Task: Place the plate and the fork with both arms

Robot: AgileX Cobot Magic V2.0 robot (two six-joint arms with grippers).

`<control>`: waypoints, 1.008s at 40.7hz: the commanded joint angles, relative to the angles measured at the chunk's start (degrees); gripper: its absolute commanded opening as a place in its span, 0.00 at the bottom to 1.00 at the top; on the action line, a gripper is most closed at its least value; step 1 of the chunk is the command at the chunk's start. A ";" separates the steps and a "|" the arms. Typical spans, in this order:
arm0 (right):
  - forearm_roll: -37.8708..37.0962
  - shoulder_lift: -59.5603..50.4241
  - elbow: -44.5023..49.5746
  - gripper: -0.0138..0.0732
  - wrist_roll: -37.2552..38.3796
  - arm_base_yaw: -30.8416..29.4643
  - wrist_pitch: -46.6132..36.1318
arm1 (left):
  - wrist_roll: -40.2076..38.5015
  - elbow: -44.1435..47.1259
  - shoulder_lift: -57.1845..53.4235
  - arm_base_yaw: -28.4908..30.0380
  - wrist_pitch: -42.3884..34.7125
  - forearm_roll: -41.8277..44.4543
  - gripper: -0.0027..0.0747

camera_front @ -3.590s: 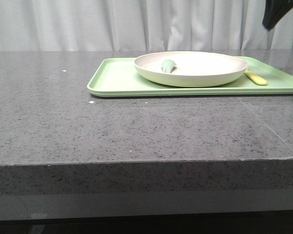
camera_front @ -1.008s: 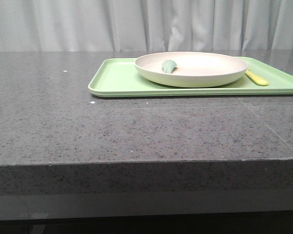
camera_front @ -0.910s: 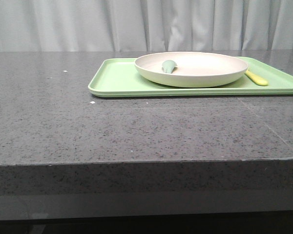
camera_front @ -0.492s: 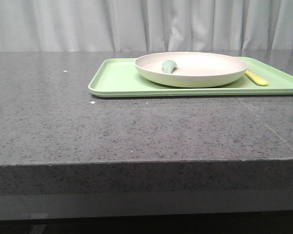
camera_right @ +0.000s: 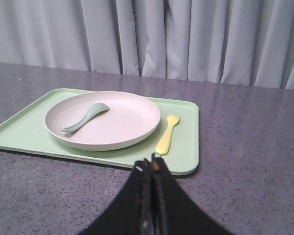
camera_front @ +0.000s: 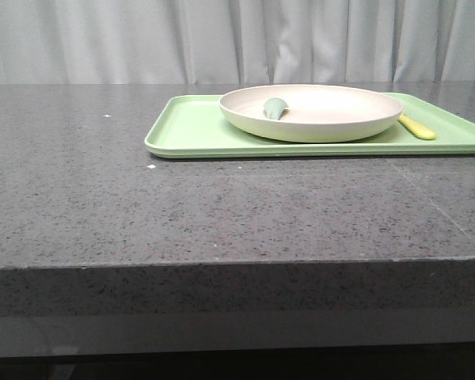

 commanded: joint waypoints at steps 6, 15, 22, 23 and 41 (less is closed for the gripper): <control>-0.83 0.55 -1.43 0.02 -0.39 0.05 -5.14 | 0.15 5.18 -5.56 4.65 -5.60 -0.31 0.01; -0.83 0.55 -1.36 0.02 -0.39 0.05 -4.74 | 0.15 9.70 -5.48 4.88 -6.00 -0.31 0.01; -0.83 0.55 -1.36 0.02 -0.39 0.05 -4.74 | 0.15 9.58 -5.48 4.88 -5.73 0.00 0.01; -0.83 0.55 -1.36 0.02 -0.39 0.05 -4.74 | 0.15 9.58 -5.48 4.88 -5.73 0.00 0.01; -0.83 0.55 -1.36 0.02 -0.39 0.05 -4.74 | 0.15 9.58 -5.48 4.88 -5.73 0.00 0.01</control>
